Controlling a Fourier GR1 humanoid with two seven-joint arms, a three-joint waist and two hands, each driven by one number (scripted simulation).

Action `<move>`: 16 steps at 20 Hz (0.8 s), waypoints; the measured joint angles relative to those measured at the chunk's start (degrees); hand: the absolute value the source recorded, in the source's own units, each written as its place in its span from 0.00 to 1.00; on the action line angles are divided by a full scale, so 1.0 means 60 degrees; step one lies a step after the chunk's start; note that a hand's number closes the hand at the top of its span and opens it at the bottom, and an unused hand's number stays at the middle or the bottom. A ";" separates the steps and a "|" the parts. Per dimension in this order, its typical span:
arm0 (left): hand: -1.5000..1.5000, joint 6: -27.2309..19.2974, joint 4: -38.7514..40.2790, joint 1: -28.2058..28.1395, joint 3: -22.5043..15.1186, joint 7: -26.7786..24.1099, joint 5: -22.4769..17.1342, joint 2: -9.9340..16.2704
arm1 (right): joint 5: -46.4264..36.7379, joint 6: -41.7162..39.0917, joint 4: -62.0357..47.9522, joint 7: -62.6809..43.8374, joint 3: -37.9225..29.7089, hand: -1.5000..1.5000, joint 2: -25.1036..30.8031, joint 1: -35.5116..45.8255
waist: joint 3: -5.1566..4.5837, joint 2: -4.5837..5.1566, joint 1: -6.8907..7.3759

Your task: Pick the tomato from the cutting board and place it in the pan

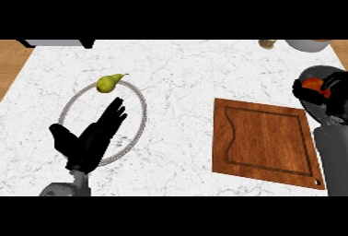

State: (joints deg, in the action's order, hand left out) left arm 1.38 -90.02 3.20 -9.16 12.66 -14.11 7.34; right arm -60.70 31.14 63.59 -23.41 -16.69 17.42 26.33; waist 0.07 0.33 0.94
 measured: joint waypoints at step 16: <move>0.50 0.0092 0.0098 0.0424 0.0031 0.0155 0.0064 -0.0199 | 0.2585 0.3109 -0.6165 0.4568 -0.2612 1.00 0.2399 0.1796 | 0.0042 0.0139 0.0264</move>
State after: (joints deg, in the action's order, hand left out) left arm 1.94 -89.43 5.75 -8.97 13.59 -13.72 6.14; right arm -45.20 49.79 26.60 4.00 -32.36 31.82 37.11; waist 0.32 1.16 2.52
